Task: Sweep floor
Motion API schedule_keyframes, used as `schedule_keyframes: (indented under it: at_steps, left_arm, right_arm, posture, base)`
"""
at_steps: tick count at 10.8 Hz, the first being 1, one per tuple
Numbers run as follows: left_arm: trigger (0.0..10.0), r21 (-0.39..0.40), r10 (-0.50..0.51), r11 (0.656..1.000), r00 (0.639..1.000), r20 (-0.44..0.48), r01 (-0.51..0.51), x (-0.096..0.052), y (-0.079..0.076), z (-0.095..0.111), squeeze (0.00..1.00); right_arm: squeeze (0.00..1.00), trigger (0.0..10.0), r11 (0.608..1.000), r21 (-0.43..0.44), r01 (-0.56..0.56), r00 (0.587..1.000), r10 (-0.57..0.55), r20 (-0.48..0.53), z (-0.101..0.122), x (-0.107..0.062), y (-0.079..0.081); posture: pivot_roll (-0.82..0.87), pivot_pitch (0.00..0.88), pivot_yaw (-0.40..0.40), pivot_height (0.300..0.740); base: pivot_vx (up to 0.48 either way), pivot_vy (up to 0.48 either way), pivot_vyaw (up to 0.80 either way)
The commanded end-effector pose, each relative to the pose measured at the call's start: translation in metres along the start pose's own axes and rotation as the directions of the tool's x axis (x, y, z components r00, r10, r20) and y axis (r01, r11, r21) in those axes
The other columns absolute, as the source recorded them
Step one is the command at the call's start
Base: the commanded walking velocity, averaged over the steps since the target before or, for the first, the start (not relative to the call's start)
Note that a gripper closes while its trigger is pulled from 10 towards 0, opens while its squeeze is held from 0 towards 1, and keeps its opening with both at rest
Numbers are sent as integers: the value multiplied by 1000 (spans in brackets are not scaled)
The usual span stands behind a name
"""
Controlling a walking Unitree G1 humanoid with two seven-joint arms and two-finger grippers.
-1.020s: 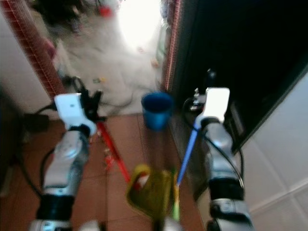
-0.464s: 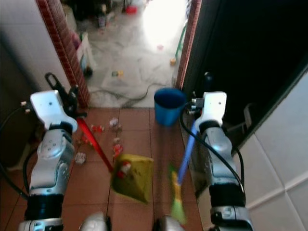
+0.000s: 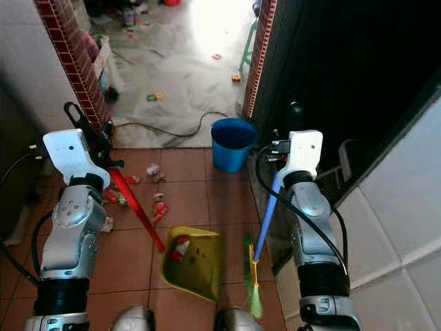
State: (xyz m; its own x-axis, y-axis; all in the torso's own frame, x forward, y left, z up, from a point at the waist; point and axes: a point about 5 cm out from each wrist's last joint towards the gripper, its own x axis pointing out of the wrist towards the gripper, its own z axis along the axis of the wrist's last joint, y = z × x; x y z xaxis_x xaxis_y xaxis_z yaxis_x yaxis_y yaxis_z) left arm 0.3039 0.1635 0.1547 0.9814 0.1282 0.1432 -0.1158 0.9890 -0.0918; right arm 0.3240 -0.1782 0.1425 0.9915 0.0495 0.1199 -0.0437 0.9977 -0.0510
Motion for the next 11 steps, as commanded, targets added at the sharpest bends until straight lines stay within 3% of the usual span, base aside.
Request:
schedule_keyframes:
  at_steps: [1,9,11]
  left_arm:
    - [10000,-3,-25,1000,996,82,25,2,-6,19,0]
    - [10000,-21,-35,999,995,91,37,5,-12,21,0]
    - [10000,-12,-63,998,989,133,65,10,-16,34,0]
  right_arm:
    - [0,10000,1000,-7,-10,999,10,51,10,2,1]
    - [0,10000,999,1,-47,996,47,73,17,11,7]
    - [0,10000,997,-35,-67,990,71,118,34,18,10]
  posture:
    - [35,44,-29,740]
    - [19,24,-46,740]
    - [9,51,-49,740]
  base:
    - [0,0,0]
    - [0,0,0]
    - [0,0,0]
